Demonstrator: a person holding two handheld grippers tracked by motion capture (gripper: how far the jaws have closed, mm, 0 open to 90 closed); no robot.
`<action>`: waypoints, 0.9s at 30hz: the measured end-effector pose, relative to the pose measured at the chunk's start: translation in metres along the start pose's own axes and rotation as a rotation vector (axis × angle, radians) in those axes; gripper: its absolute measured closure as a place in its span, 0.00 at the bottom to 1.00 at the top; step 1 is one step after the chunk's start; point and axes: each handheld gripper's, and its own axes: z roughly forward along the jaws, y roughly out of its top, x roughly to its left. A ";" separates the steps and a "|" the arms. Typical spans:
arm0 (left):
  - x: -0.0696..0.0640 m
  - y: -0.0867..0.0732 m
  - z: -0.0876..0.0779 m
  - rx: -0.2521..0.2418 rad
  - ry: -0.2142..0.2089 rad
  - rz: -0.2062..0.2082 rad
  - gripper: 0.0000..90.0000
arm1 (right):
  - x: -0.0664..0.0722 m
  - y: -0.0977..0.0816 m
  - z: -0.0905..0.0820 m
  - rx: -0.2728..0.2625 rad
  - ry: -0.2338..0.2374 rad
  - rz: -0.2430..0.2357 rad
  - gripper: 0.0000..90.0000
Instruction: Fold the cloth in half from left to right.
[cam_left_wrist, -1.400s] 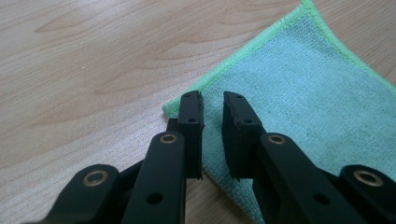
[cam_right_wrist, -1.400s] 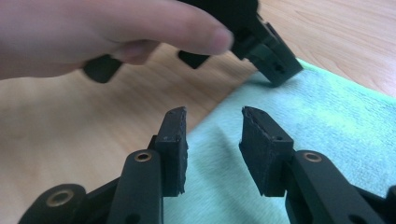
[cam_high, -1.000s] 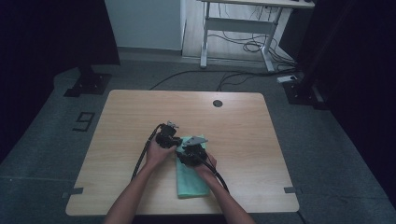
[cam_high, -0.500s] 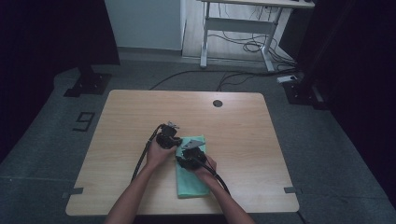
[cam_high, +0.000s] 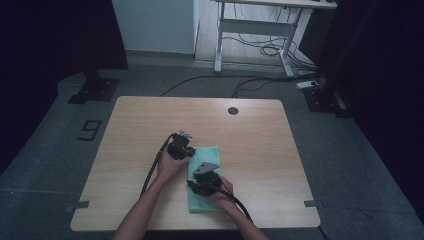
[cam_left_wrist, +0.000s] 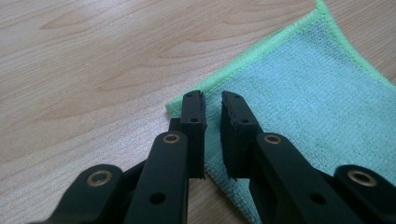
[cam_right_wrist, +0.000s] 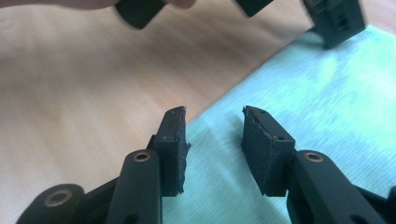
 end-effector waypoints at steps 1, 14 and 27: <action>0.000 0.000 0.000 0.000 0.000 0.000 0.89 | 0.003 -0.002 -0.002 -0.001 0.006 -0.005 0.66; 0.001 -0.001 0.000 -0.004 -0.006 -0.007 0.89 | 0.035 -0.028 -0.029 -0.013 0.079 -0.059 0.63; 0.003 -0.002 0.001 -0.020 -0.018 -0.017 0.89 | 0.042 -0.036 -0.034 -0.030 0.079 -0.052 0.64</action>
